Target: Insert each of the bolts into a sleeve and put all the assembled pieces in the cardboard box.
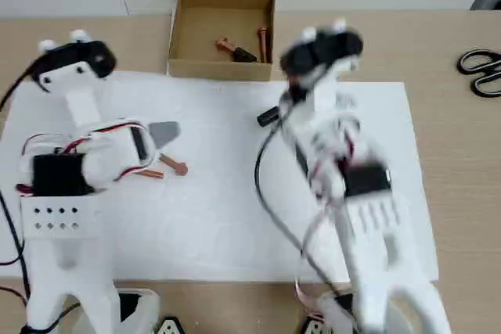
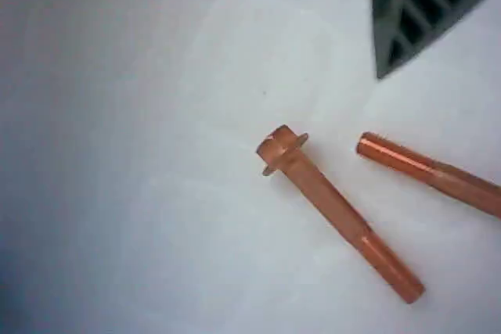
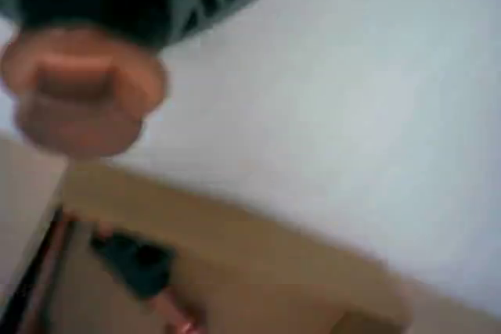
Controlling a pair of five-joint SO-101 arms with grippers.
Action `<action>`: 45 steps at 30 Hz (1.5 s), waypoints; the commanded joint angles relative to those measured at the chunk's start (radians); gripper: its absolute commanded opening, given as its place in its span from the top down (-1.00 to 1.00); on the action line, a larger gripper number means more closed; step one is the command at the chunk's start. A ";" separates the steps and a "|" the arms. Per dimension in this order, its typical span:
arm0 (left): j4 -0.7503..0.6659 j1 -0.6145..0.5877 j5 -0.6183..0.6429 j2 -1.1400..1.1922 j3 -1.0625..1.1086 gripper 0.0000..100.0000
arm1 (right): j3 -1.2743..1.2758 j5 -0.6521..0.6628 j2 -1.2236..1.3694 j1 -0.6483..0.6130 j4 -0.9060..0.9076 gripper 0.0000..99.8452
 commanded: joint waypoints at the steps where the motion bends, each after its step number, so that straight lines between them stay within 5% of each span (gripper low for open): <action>1: 0.005 -0.025 -0.009 0.002 -0.041 0.37 | -0.184 0.005 0.275 0.013 -0.208 0.99; 13: -0.002 -0.101 -0.011 -0.003 -0.025 0.37 | -0.483 0.003 0.878 -0.005 -0.716 0.99; 24: 0.000 -0.103 -0.011 -0.003 -0.024 0.37 | -0.608 0.009 1.081 -0.045 -0.751 0.97; 32: 0.000 -0.103 -0.066 -0.003 -0.024 0.37 | -0.677 0.011 1.182 -0.047 -0.743 0.60; 45: 0.005 -0.101 -0.091 -0.003 -0.024 0.37 | -0.732 0.014 1.184 -0.045 -0.739 0.60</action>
